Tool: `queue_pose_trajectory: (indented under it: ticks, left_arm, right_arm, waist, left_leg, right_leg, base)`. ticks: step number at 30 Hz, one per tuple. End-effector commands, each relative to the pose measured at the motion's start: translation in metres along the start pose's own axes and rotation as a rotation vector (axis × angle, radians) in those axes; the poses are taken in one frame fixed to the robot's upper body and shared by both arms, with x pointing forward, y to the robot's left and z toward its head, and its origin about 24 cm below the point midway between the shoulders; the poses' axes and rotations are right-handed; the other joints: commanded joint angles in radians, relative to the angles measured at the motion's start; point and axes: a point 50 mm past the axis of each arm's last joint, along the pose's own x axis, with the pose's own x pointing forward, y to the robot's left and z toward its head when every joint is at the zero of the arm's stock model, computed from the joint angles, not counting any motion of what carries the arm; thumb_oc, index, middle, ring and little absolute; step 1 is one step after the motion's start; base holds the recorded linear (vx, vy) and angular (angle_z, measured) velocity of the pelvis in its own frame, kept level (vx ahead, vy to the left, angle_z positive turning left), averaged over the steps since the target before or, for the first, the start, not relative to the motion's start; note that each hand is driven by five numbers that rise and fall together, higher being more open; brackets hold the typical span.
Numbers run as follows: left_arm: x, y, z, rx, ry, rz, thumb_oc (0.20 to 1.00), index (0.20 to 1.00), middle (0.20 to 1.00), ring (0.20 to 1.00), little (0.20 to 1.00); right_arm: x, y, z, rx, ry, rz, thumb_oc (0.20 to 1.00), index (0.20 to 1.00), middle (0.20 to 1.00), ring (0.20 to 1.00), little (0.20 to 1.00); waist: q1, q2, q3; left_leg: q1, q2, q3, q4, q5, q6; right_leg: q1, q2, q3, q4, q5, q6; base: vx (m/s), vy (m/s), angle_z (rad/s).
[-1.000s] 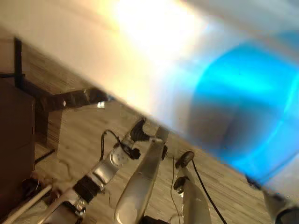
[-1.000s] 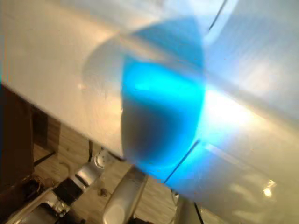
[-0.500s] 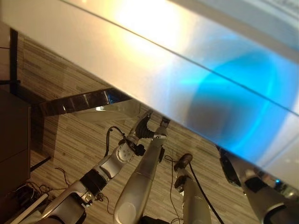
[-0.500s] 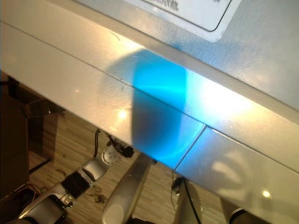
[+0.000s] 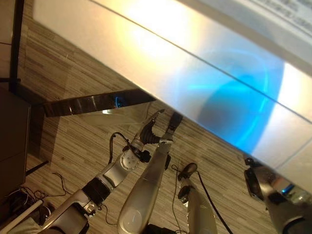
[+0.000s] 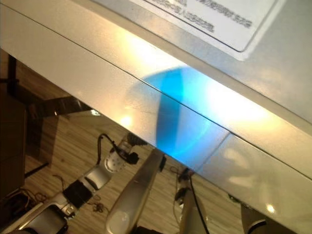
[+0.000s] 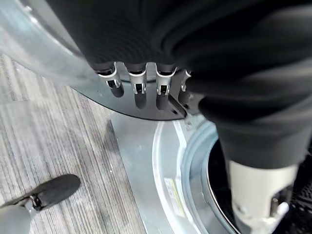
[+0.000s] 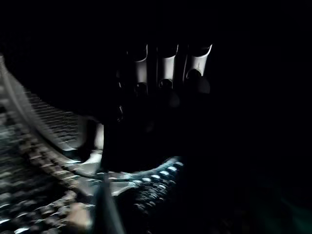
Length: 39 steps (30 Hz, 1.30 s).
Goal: Grab the laundry basket,head to the washer,open it,put in the laundry and shut it.
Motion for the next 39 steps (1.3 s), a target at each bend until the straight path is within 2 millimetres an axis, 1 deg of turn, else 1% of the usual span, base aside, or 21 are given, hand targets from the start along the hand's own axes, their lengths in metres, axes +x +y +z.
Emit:
queue_pose_trajectory:
  ticks: [1, 2, 3, 5, 7, 9, 10, 13, 14, 17, 18, 19, 20, 21, 22, 26, 31, 34, 37, 38, 39]
  left_arm:
    - [-0.018, -0.013, -0.014, -0.030, 0.039, -0.030, 1.000, 1.000, 1.000, 1.000, 1.000]
    - [-0.016, -0.011, -0.012, -0.041, 0.031, -0.030, 1.000, 1.000, 1.000, 1.000, 1.000]
    - [-0.015, -0.011, -0.012, -0.043, 0.032, -0.031, 1.000, 1.000, 1.000, 1.000, 1.000]
    - [-0.013, -0.010, -0.012, -0.047, 0.038, -0.023, 1.000, 1.000, 1.000, 1.000, 1.000]
    - [-0.011, -0.014, -0.017, -0.057, 0.075, -0.009, 1.000, 1.000, 1.000, 1.000, 1.000]
    - [-0.015, -0.016, -0.019, -0.065, 0.086, -0.009, 1.000, 1.000, 1.000, 1.000, 1.000]
    - [-0.016, -0.016, -0.020, -0.065, 0.089, -0.010, 1.000, 1.000, 1.000, 1.000, 1.000]
    - [-0.022, -0.017, -0.026, -0.053, 0.109, 0.000, 1.000, 1.000, 1.000, 1.000, 1.000]
    - [-0.025, -0.014, -0.029, -0.042, 0.122, 0.021, 1.000, 1.000, 1.000, 1.000, 1.000]
    - [-0.032, -0.008, -0.039, -0.021, 0.159, 0.051, 1.000, 1.000, 1.000, 1.000, 1.000]
    - [-0.032, -0.008, -0.039, -0.022, 0.161, 0.051, 1.000, 1.000, 1.000, 1.000, 1.000]
    - [-0.038, -0.006, -0.046, -0.017, 0.191, 0.058, 1.000, 1.000, 1.000, 1.000, 1.000]
    - [-0.041, -0.004, -0.052, -0.016, 0.219, 0.064, 1.000, 1.000, 1.000, 1.000, 1.000]
    - [-0.042, -0.005, -0.052, -0.017, 0.221, 0.064, 1.000, 1.000, 1.000, 1.000, 1.000]
    - [-0.049, -0.003, -0.063, -0.026, 0.275, 0.073, 1.000, 1.000, 1.000, 1.000, 1.000]
    - [-0.085, -0.012, -0.097, -0.177, 0.475, 0.076, 1.000, 1.000, 1.000, 1.000, 1.000]
    - [-0.105, -0.026, -0.116, -0.345, 0.610, 0.106, 1.000, 1.000, 1.000, 1.000, 1.000]
    - [-0.114, -0.038, -0.120, -0.580, 0.674, 0.186, 1.000, 1.000, 1.000, 1.000, 1.000]
    - [-0.115, -0.038, -0.121, -0.615, 0.682, 0.206, 1.000, 1.000, 1.000, 1.000, 1.000]
    - [-0.114, -0.034, -0.121, -0.600, 0.675, 0.212, 1.000, 1.000, 1.000, 1.000, 1.000]
    - [-0.115, -0.032, -0.121, -0.594, 0.673, 0.216, 1.000, 1.000, 1.000, 1.000, 1.000]
  right_arm:
    - [0.058, -0.040, 0.039, -0.159, -0.246, -0.072, 0.545, 0.545, 0.545, 0.545, 0.545]
    - [0.056, -0.027, 0.014, -0.135, -0.088, 0.032, 1.000, 1.000, 1.000, 1.000, 1.000]
    - [0.046, -0.016, -0.006, -0.125, 0.023, 0.121, 1.000, 1.000, 1.000, 1.000, 1.000]
    - [0.042, -0.011, -0.014, -0.087, 0.083, 0.153, 1.000, 1.000, 1.000, 1.000, 1.000]
    - [-0.013, 0.015, -0.042, 0.014, 0.226, 0.289, 1.000, 1.000, 1.000, 1.000, 1.000]
    - [-0.040, 0.021, -0.052, 0.019, 0.263, 0.340, 1.000, 1.000, 1.000, 1.000, 1.000]
    - [-0.041, 0.021, -0.052, 0.018, 0.265, 0.341, 1.000, 1.000, 1.000, 1.000, 1.000]
    - [-0.085, 0.025, -0.066, -0.056, 0.296, 0.455, 1.000, 1.000, 1.000, 1.000, 1.000]
    - [-0.116, 0.023, -0.077, -0.096, 0.337, 0.540, 1.000, 1.000, 1.000, 1.000, 1.000]
    - [-0.168, 0.009, -0.098, -0.167, 0.446, 0.688, 1.000, 1.000, 1.000, 1.000, 1.000]
    - [-0.168, 0.009, -0.099, -0.167, 0.447, 0.689, 1.000, 1.000, 1.000, 1.000, 1.000]
    - [-0.203, -0.004, -0.111, -0.202, 0.544, 0.798, 1.000, 1.000, 1.000, 1.000, 1.000]
    - [-0.220, -0.013, -0.118, -0.220, 0.603, 0.843, 1.000, 1.000, 1.000, 1.000, 1.000]
    - [-0.220, -0.014, -0.118, -0.220, 0.604, 0.845, 1.000, 1.000, 1.000, 1.000, 1.000]
    - [-0.247, -0.031, -0.127, -0.257, 0.691, 0.932, 1.000, 1.000, 1.000, 1.000, 1.000]
    - [-0.300, -0.077, -0.141, -0.347, 0.893, 1.097, 1.000, 1.000, 1.000, 1.000, 1.000]
    - [-0.327, -0.100, -0.151, -0.444, 1.017, 1.171, 1.000, 1.000, 1.000, 1.000, 1.000]
    - [-0.336, -0.124, -0.160, -0.541, 1.105, 1.176, 1.000, 1.000, 1.000, 1.000, 1.000]
    - [-0.335, -0.134, -0.164, -0.592, 1.119, 1.172, 1.000, 1.000, 1.000, 1.000, 1.000]
    - [-0.333, -0.142, -0.169, -0.639, 1.131, 1.155, 1.000, 1.000, 1.000, 1.000, 1.000]
    - [-0.333, -0.146, -0.170, -0.660, 1.143, 1.152, 1.000, 1.000, 1.000, 1.000, 1.000]
  waist:
    - [-0.037, -0.038, -0.102]
    - [-0.037, -0.039, -0.100]
    - [-0.037, -0.040, -0.098]
    - [-0.042, -0.042, -0.097]
    - [-0.062, -0.048, -0.098]
    - [-0.069, -0.044, -0.099]
    - [-0.069, -0.045, -0.101]
    - [-0.084, -0.048, -0.108]
    - [-0.099, -0.053, -0.117]
    - [-0.125, -0.062, -0.142]
    - [-0.126, -0.061, -0.142]
    - [-0.142, -0.063, -0.159]
    - [-0.152, -0.064, -0.169]
    - [-0.153, -0.064, -0.169]
    - [-0.167, -0.065, -0.187]
    - [-0.198, -0.037, -0.214]
    - [-0.211, 0.001, -0.220]
    - [-0.227, 0.019, -0.215]
    - [-0.236, 0.023, -0.219]
    - [-0.248, 0.020, -0.227]
    - [-0.253, 0.019, -0.233]
  left_leg:
    - [0.007, -0.006, 0.001, 0.000, -0.078, -0.054]
    - [0.005, -0.001, 0.007, 0.011, -0.083, -0.051]
    - [0.005, 0.003, 0.009, 0.018, -0.085, -0.050]
    - [0.004, 0.006, 0.013, 0.021, -0.088, -0.050]
    - [0.015, 0.019, 0.023, 0.025, -0.089, -0.048]
    - [0.026, 0.026, 0.030, 0.027, -0.090, -0.047]
    - [0.027, 0.026, 0.031, 0.027, -0.090, -0.047]
    - [0.051, 0.044, 0.040, 0.031, -0.091, -0.046]
    - [0.069, 0.061, 0.048, 0.032, -0.087, -0.049]
    - [0.121, 0.085, 0.056, 0.018, -0.076, -0.053]
    - [0.123, 0.084, 0.056, 0.017, -0.075, -0.053]
    - [0.157, 0.100, 0.059, 0.008, -0.067, -0.058]
    - [0.183, 0.111, 0.059, 0.000, -0.061, -0.061]
    - [0.186, 0.111, 0.059, -0.003, -0.060, -0.061]
    - [0.226, 0.131, 0.060, -0.012, -0.049, -0.067]
    - [0.332, 0.188, 0.045, -0.027, -0.013, -0.080]
    - [0.407, 0.245, 0.031, -0.102, 0.052, -0.105]
    - [0.447, 0.252, 0.081, -0.104, 0.025, -0.108]
    - [0.468, 0.252, 0.117, -0.093, 0.008, -0.109]
    - [0.492, 0.268, 0.152, -0.042, -0.010, -0.112]
    - [0.509, 0.272, 0.142, -0.016, -0.023, -0.111]
  right_leg:
    - [0.127, 0.037, -0.010, -0.044, 0.077, -0.032]
    - [0.125, 0.035, -0.005, -0.039, 0.079, -0.034]
    - [0.124, 0.035, -0.003, -0.035, 0.080, -0.035]
    - [0.123, 0.035, -0.001, -0.034, 0.080, -0.035]
    - [0.130, 0.038, 0.008, -0.030, 0.085, -0.038]
    - [0.138, 0.040, 0.009, -0.026, 0.083, -0.040]
    - [0.140, 0.040, 0.009, -0.026, 0.083, -0.040]
    - [0.154, 0.043, 0.024, -0.022, 0.080, -0.043]
    - [0.164, 0.046, 0.031, -0.019, 0.079, -0.044]
    - [0.194, 0.057, 0.043, -0.015, 0.072, -0.050]
    - [0.195, 0.057, 0.043, -0.015, 0.072, -0.050]
    - [0.216, 0.064, 0.045, -0.009, 0.066, -0.056]
    - [0.226, 0.068, 0.047, -0.004, 0.062, -0.058]
    - [0.228, 0.068, 0.047, -0.004, 0.062, -0.058]
    - [0.250, 0.074, 0.048, 0.010, 0.054, -0.065]
    - [0.282, 0.105, 0.048, 0.093, 0.004, -0.108]
    - [0.289, 0.156, 0.077, 0.115, -0.010, -0.131]
    - [0.329, 0.157, 0.071, 0.086, 0.016, -0.132]
    - [0.352, 0.144, 0.061, 0.056, 0.045, -0.129]
    - [0.355, 0.122, 0.050, 0.026, 0.087, -0.126]
    - [0.354, 0.112, 0.050, 0.015, 0.104, -0.122]
  base:
    - [-0.05, 0.025, -0.09]
    - [-0.06, 0.026, -0.08]
    - [-0.05, 0.017, -0.07]
    - [-0.03, -0.001, -0.07]
    - [-0.05, 0.013, -0.22]
    - [-0.04, 0.028, -0.21]
    - [-0.03, 0.031, -0.18]
    - [-0.06, 0.053, -0.17]
    - [-0.08, 0.063, -0.21]
    - [-0.06, 0.018, -0.10]
    - [-0.05, -0.003, -0.21]
    - [-0.05, -0.013, -0.21]
    - [-0.05, -0.013, -0.18]
    - [-0.05, -0.034, -0.07]
    - [-0.07, -0.054, -0.10]
    - [-0.09, -0.069, -0.07]
    - [-0.13, -0.051, -0.08]
    - [-0.18, -0.044, 0.00]
    - [-0.14, 0.033, 0.16]
    - [-0.17, 0.072, 0.29]
    - [-0.17, 0.072, 0.28]
